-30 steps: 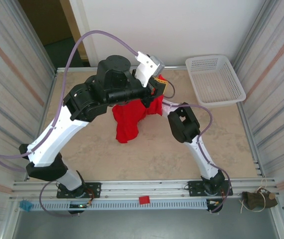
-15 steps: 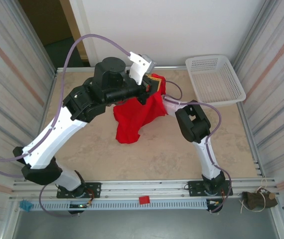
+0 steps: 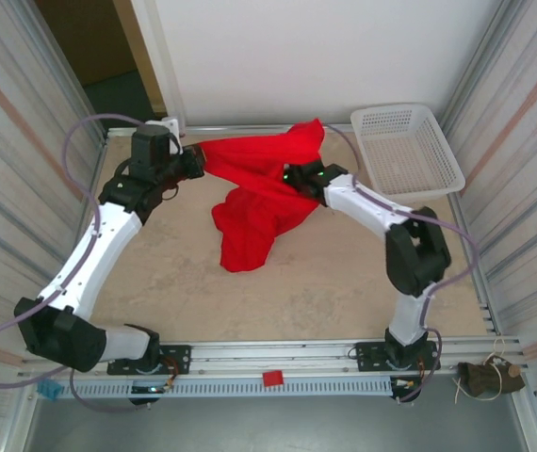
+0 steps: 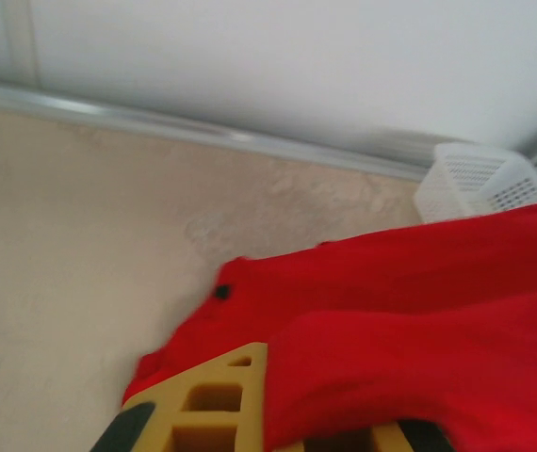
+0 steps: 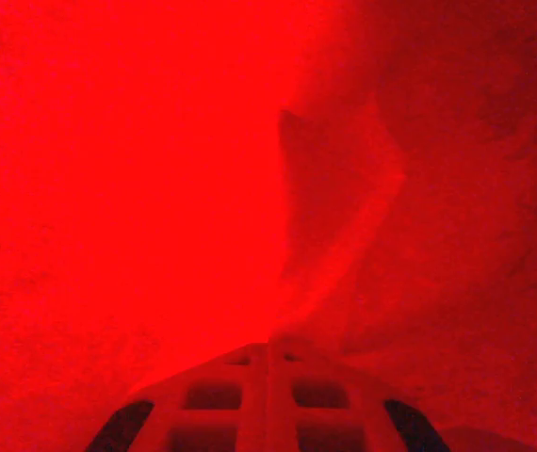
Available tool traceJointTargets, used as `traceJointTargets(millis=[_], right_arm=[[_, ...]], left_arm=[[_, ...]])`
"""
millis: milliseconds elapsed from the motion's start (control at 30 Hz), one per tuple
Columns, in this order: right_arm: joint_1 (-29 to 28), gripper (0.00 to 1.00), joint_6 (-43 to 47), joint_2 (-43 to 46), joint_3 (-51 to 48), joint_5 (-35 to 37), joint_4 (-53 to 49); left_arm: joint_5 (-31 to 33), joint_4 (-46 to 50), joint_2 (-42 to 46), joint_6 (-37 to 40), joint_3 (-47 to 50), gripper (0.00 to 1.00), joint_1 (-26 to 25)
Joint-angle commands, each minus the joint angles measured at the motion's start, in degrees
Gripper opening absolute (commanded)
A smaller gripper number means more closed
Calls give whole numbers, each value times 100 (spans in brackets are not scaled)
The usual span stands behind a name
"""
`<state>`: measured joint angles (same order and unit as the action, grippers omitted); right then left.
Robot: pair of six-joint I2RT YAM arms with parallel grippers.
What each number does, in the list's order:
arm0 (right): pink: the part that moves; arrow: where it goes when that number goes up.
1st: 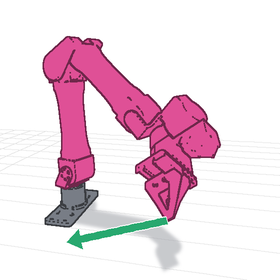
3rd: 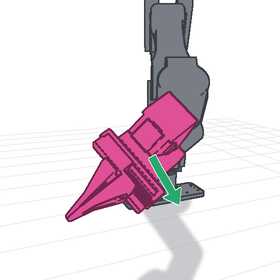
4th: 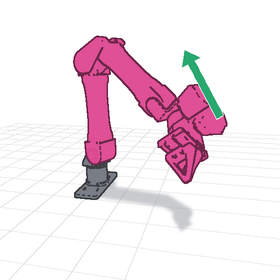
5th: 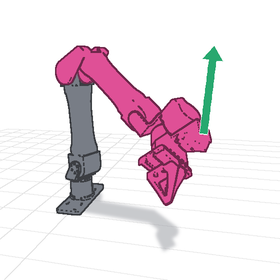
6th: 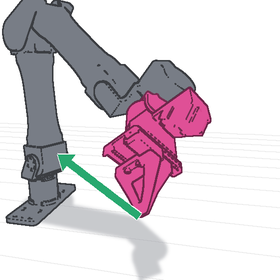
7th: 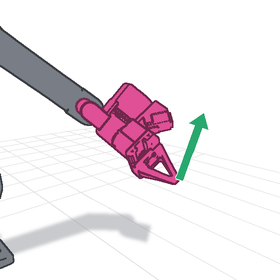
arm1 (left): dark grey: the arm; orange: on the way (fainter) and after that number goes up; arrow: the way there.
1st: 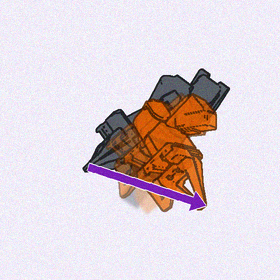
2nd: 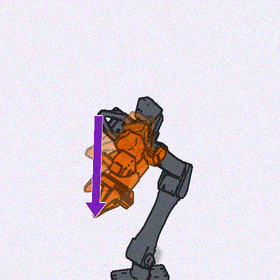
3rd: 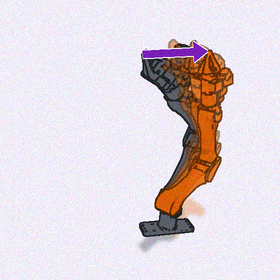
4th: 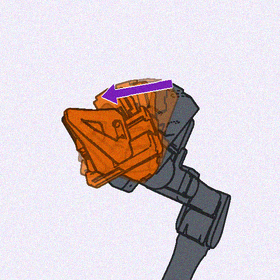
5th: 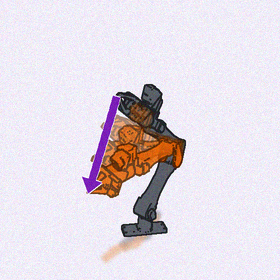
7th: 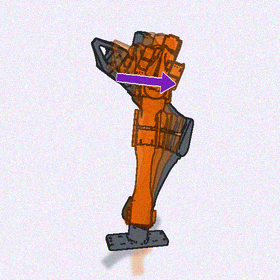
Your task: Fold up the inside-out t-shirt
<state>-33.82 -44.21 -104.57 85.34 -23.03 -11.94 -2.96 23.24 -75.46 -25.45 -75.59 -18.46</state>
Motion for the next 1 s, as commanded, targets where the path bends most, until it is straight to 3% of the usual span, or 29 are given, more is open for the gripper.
traceJointTargets(millis=[0,233,400,433,500,600,733,967], right_arm=[[104,0,337,788,131,-601,-36],[-19,0,1036,1064,537,-359,-816],[-97,0,1283,589,327,-570,-1085],[-135,0,1395,474,363,-618,-1255],[-167,0,1544,325,365,-618,-1431],[-159,0,1764,167,396,-419,-1678],[-150,0,1956,13,616,-315,-2020],[-239,0,2127,-90,946,-128,-2402]], left_arm=[[-29,-475,-19,-292,348,0,97],[-253,-830,-115,-425,650,0,167],[-87,-13,-404,-152,12,0,237],[-175,35,-457,-8,-78,9,254],[-325,-24,-400,189,-85,42,255],[-596,-332,-19,506,200,69,230],[-931,-840,583,883,689,77,51],[-1199,-1582,752,1708,601,88,-1011]])
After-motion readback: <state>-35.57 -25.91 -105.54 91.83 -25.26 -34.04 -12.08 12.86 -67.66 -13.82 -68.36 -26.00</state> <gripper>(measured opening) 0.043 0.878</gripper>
